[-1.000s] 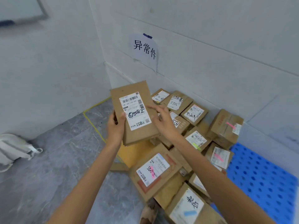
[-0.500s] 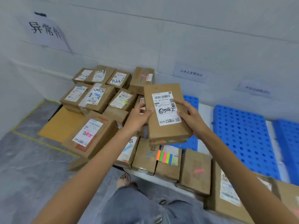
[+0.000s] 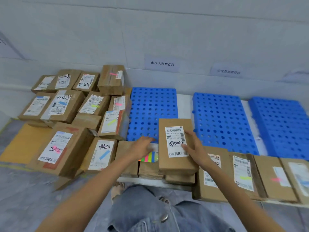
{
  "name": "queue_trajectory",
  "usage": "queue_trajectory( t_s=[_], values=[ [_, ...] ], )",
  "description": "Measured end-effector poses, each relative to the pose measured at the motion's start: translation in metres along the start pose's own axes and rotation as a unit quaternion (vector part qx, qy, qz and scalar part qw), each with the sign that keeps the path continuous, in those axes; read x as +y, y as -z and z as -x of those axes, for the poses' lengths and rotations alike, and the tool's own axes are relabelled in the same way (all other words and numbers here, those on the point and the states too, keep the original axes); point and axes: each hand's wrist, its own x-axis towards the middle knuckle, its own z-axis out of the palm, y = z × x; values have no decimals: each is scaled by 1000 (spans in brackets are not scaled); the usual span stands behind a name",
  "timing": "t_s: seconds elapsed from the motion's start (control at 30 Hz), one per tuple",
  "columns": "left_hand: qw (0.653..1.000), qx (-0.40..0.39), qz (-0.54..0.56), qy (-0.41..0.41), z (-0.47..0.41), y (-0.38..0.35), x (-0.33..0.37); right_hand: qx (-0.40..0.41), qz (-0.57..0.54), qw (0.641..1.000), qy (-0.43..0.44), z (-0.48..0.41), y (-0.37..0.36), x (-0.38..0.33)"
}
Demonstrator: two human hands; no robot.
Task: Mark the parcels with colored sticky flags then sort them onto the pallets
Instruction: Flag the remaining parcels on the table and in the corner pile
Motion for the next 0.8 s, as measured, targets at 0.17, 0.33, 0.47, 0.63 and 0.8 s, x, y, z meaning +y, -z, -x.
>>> queue_trajectory(
  t_s=[0.17,0.33,0.47,0.63,0.8],
  values=[
    [984,1,-169,48,-3,-28,-20,12,11,1000,11,3,-2,3],
    [989,36,-133,50,-14,-26,-36,12,26,1000,2,3,0,4],
    [977,164,101,88,-17,-5,-33,33,84,996,28,5,-5,5],
    [891,199,387,132,-10,55,3,89,159,980,80,6,1,-14],
    [883,109,455,26,15,94,59,134,165,945,251,1,14,-73]
  ],
)
